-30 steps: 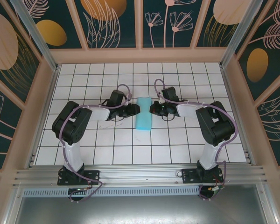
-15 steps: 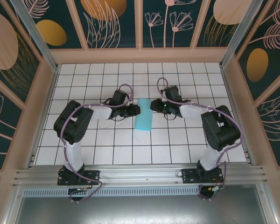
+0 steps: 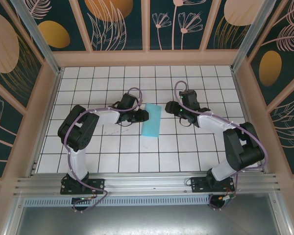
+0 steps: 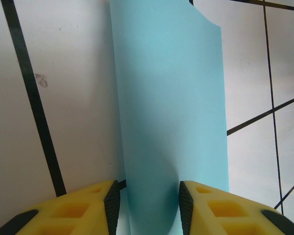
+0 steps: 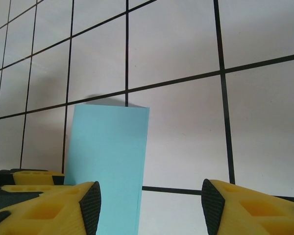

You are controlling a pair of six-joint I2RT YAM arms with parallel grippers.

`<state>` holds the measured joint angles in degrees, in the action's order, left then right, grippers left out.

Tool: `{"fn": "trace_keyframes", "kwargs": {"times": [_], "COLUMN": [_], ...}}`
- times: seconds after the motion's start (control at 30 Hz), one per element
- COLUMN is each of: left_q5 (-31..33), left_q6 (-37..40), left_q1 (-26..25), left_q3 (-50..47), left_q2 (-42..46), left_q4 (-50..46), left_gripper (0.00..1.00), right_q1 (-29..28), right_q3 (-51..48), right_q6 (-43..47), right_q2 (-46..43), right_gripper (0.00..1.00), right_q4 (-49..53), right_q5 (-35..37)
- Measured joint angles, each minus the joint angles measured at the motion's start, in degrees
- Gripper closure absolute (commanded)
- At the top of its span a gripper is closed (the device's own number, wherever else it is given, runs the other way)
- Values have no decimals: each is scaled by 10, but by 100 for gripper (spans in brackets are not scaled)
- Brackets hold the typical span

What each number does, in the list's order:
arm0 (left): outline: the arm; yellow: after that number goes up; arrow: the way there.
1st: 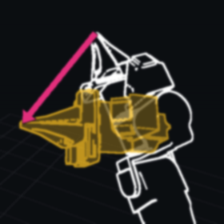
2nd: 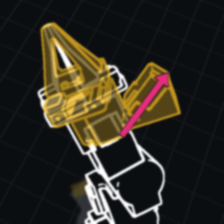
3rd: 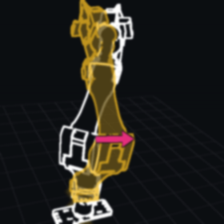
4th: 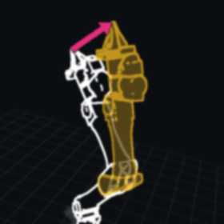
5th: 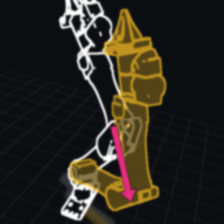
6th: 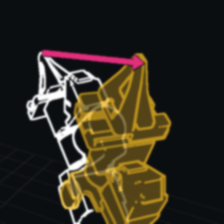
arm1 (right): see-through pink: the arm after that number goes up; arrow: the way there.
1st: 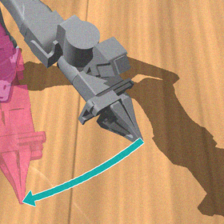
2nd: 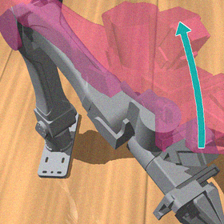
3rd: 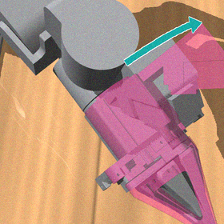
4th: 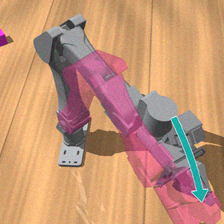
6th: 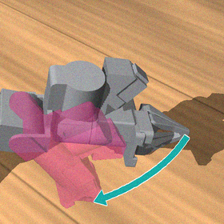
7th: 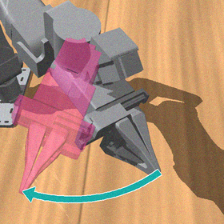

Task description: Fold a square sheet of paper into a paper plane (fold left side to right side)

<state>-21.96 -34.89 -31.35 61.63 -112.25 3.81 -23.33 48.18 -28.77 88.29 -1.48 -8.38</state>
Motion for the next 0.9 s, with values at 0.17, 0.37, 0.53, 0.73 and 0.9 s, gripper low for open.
{"fn": "trace_keyframes", "kwargs": {"times": [0.17,0.37,0.53,0.73,0.9], "left_q5": [2,2,2,3,2], "left_q6": [2,2,2,2,2], "left_q1": [-2,-2,-3,-3,-3], "left_q3": [4,10,12,16,17], "left_q2": [-1,-3,-4,-6,-7], "left_q4": [-7,-14,-17,-23,-25], "left_gripper": [58,57,57,57,57], "right_q1": [0,0,0,0,0], "right_q3": [-1,-3,-3,-3,-3], "right_q6": [0,0,0,0,0], "right_q2": [0,0,0,0,0], "right_gripper": [40,40,41,40,41], "right_q4": [0,0,-1,-1,-2], "right_q5": [-5,-7,-7,-17,-22]}}
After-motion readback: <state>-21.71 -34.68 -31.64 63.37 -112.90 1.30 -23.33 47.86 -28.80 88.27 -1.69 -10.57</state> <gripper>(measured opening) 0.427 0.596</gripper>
